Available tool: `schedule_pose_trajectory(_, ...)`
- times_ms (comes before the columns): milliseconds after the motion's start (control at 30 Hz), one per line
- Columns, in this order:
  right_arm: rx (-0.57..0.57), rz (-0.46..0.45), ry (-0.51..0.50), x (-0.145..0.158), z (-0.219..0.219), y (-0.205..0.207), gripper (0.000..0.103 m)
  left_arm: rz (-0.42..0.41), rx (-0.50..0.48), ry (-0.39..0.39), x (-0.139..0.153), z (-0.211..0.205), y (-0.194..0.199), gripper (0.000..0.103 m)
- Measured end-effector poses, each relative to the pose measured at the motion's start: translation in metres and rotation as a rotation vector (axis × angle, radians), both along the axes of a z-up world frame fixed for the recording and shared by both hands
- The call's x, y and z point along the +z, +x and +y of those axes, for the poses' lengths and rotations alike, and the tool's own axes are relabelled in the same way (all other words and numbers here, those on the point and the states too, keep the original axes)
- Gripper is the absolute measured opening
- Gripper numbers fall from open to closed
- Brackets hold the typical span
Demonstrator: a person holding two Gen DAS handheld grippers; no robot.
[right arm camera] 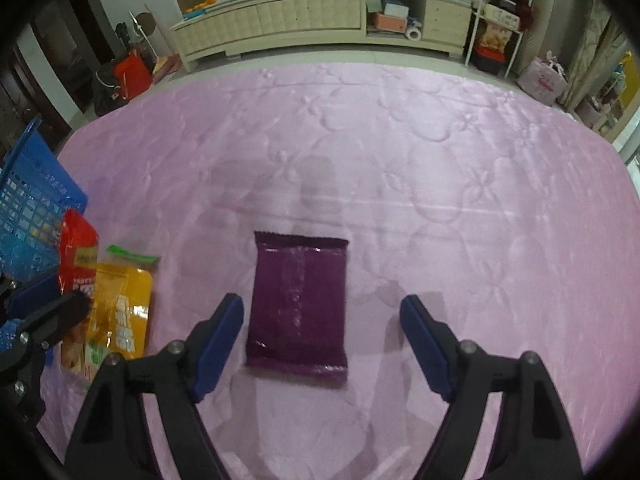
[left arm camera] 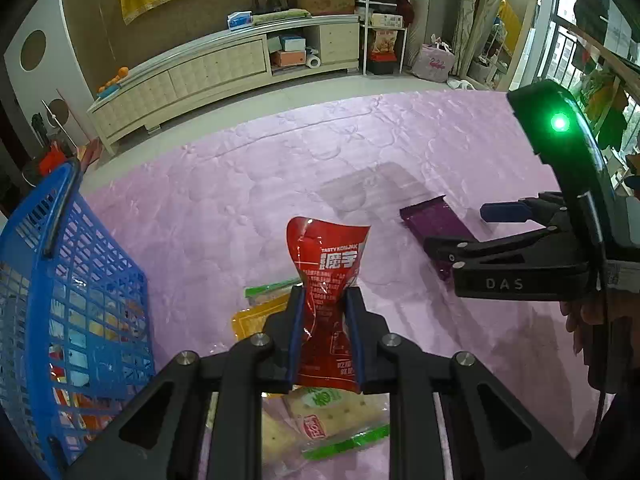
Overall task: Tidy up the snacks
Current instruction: 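Grasp the purple packet with the right gripper while the left gripper holds the red packet, then carry both packets over the basket and release them with both grippers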
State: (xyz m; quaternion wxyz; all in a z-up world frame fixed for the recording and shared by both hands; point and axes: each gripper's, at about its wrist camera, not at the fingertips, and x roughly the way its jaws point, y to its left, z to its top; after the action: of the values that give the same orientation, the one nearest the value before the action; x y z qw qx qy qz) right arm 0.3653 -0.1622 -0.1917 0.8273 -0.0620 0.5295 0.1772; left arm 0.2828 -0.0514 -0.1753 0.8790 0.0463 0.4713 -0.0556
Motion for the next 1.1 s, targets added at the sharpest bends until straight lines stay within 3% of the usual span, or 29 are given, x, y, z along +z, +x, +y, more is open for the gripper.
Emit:
schedule_pose_trajectory(100, 0.029, -0.012, -0.021, -0.002, 0.008, -0.002, 0.081, 0.006, 0.008, -0.004, -0.002, 0.004, 0.001, 0.019)
schedule_pose_trajectory(233, 0.030, -0.050, -0.054, -0.001, 0.013, -0.008, 0.052, 0.027, 0.020, -0.074, -0.002, 0.011, -0.001, 0.019)
schedule_pose_trajectory(467, 0.072, -0.039, 0.016, 0.021, 0.000, -0.027, 0.052, 0.009, 0.033, -0.075, 0.016, 0.012, -0.020, 0.019)
schedule_pose_trajectory(1100, 0.148, -0.223, 0.119, 0.164, 0.012, -0.131, 0.052, -0.185, 0.051, -0.091, 0.121, 0.027, -0.114, 0.019)
